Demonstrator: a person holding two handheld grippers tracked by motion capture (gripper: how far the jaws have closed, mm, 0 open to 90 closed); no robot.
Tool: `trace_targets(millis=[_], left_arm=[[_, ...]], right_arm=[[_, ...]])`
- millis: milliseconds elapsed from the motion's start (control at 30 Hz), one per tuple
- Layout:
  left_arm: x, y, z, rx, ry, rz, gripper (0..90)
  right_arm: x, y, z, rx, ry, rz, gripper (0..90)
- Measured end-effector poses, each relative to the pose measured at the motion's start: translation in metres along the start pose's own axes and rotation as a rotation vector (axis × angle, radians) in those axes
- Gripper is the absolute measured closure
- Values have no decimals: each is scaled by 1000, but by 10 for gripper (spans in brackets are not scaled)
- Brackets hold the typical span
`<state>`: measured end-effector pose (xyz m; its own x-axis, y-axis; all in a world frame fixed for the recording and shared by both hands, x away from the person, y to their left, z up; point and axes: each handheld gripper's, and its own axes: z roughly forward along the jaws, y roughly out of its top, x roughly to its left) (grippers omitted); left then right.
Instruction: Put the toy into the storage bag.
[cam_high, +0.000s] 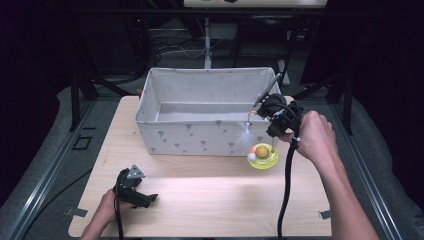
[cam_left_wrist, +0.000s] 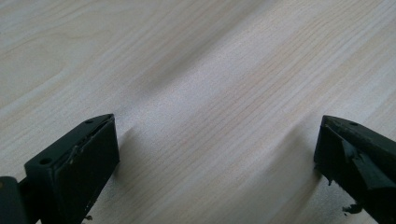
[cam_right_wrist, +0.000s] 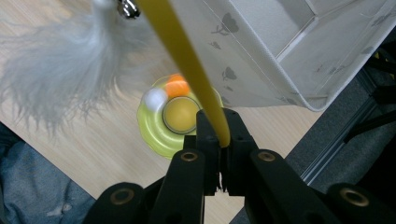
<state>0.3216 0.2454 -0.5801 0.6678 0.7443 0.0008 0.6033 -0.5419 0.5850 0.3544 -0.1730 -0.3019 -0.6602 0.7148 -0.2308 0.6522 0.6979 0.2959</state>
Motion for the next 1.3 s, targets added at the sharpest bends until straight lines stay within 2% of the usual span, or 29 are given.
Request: trace_targets(millis=[333,400,533,733,967,1300], left_arm=[[0,0,0,-2,0,1,0],[0,0,0,-2,0,1,0],[0,0,0,-2,-1,1,0],[0,0,0,-1,-2,2,0],[0,0,0,2,-6,2,1],[0,0,-1,3,-7,5,0]], right_arm=[[-4,5,-6,9,9,-7,874],[-5,5,-7,1,17,-3,874],[-7,9,-12,26,32,-24,874],[-10,14,-18,27,51,-30,875],[-12,20,-23,25,51,-29,875],[-13,29,-33,15,56,-52,875]])
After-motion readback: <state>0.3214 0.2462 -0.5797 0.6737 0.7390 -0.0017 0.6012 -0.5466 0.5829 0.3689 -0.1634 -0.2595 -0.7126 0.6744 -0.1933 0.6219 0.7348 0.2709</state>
